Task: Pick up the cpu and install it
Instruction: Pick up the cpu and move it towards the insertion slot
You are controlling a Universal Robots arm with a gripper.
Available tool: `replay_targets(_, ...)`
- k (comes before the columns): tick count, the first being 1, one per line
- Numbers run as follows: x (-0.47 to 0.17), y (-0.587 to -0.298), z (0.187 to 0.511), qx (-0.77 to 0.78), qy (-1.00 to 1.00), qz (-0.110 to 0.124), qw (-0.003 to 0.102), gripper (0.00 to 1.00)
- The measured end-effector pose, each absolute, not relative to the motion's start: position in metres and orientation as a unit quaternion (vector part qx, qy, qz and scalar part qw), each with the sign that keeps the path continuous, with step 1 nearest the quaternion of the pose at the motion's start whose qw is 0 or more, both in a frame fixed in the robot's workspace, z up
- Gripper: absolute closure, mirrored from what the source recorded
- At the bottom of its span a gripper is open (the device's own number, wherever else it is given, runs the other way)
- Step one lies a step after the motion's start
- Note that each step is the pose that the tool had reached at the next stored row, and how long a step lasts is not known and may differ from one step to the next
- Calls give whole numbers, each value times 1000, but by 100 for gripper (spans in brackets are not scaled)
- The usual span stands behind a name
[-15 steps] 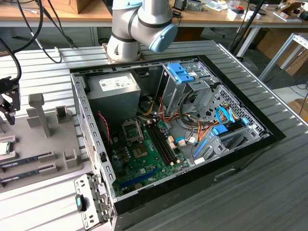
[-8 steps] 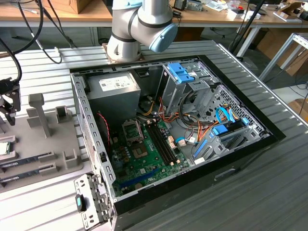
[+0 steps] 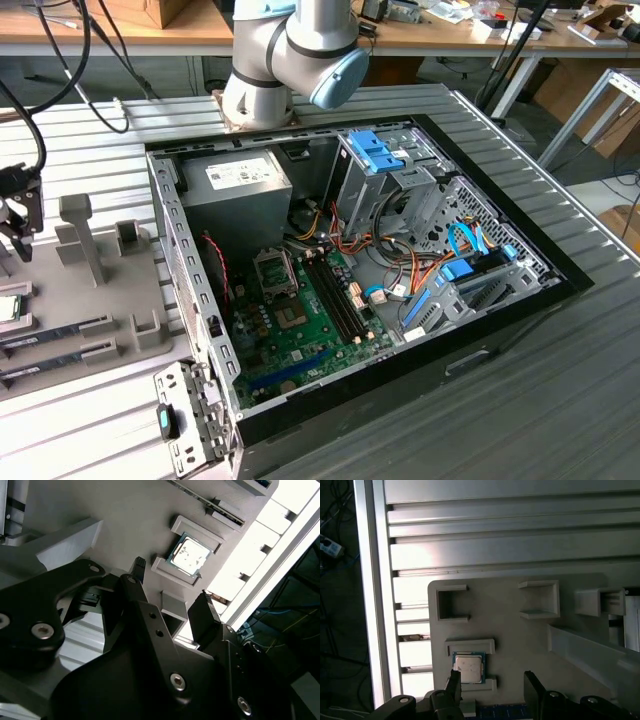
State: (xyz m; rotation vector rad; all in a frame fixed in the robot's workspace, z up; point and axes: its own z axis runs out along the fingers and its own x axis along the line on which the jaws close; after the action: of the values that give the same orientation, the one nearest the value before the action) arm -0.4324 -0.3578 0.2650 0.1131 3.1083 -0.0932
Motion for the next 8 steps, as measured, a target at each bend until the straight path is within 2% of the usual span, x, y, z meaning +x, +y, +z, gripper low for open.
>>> replay_targets(8, -432, -358, 261, 36, 999, -30, 15, 38)
